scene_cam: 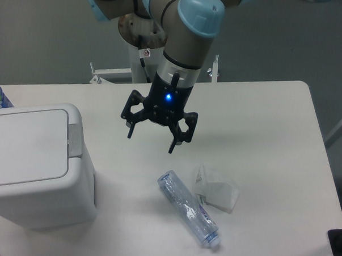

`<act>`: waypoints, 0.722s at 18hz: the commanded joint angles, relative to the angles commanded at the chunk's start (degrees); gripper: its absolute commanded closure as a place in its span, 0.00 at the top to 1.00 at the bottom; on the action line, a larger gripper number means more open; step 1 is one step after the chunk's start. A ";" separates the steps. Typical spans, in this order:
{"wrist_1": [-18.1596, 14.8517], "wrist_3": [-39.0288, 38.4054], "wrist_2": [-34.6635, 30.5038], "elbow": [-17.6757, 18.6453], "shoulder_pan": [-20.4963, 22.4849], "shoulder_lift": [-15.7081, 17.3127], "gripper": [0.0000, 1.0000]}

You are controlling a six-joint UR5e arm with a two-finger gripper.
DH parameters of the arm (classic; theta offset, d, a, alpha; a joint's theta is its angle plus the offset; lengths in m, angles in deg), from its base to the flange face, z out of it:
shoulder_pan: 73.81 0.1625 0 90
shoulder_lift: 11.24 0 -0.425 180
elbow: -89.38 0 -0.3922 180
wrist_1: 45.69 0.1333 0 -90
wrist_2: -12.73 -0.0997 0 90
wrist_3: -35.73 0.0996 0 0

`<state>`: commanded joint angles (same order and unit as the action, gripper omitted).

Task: Open the trash can
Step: 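Move the open gripper up and over toward the white trash can, then lower the gripper onto the lid's raised tab at the hinge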

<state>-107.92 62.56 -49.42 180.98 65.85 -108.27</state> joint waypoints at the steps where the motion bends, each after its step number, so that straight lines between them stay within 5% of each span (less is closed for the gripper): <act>1: 0.00 -2.11 1.05 -0.88 0.00 0.00 1.00; 13: -0.09 -10.83 5.90 0.08 -1.85 2.29 1.00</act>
<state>-108.00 51.73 -43.52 181.05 64.00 -105.98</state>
